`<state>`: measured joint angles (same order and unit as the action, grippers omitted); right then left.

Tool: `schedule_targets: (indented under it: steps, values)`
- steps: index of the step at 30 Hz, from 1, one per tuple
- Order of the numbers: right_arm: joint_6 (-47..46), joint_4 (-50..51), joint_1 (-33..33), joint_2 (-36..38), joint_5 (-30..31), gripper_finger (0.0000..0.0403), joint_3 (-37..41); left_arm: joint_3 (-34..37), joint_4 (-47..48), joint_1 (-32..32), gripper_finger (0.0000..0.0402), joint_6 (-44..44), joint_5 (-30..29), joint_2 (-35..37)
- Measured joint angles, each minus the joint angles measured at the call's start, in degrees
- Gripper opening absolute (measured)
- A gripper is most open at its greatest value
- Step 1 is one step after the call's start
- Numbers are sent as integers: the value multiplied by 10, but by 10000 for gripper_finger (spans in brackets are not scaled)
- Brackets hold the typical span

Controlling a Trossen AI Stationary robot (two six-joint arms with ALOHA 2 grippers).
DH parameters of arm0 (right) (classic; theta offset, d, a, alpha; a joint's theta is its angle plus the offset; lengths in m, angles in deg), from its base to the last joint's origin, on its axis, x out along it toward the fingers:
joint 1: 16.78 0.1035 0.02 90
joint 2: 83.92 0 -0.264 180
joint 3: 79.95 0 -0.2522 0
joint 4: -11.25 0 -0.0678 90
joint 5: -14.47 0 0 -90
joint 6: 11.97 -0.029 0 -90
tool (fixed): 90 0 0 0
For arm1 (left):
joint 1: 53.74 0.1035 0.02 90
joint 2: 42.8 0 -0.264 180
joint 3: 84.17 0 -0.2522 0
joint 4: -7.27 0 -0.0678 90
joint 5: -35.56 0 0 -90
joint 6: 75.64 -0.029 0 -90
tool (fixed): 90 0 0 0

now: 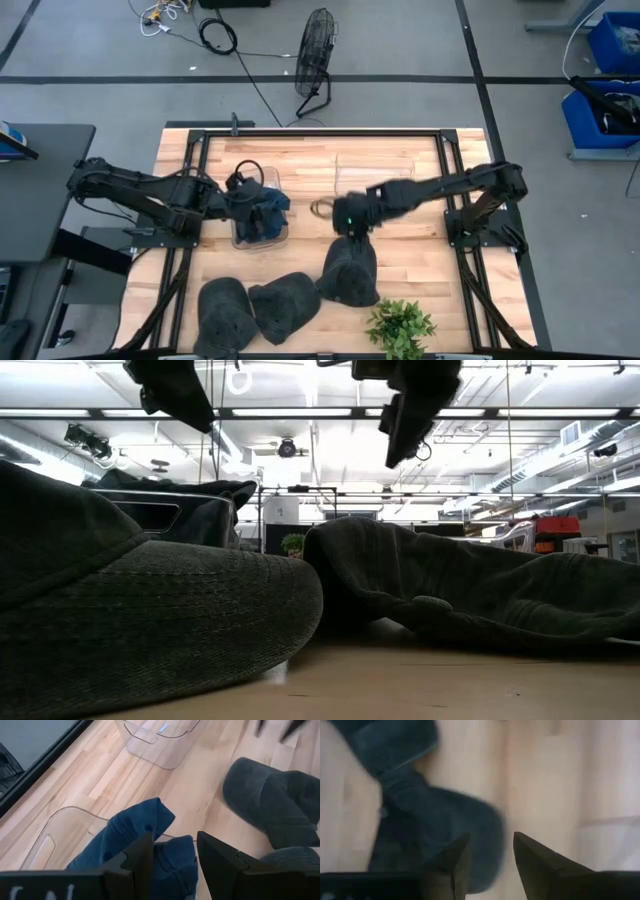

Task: Pick & Place hat
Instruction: Put the right black cap into the right transparent bin

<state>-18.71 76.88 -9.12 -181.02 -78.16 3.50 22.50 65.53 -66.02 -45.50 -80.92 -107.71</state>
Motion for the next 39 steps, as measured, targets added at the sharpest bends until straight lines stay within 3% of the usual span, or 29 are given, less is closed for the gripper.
schedule_targets:
  steps: [6, 19, 30, 39]
  values:
    - [-78, -103, 47, 0, 0, 150, 64, 0, 3, -2, 156, -49, 1, 0]
    - [-66, -331, 95, -3, -39, 150, 218, 0, -1, -2, 156, -48, 1, 0]
    - [18, -384, 110, -5, 57, 154, 252, 0, -3, -2, 156, -34, 1, 0]
    - [58, -375, 111, -4, 72, 216, 229, 0, -2, -2, 156, -33, 1, 0]
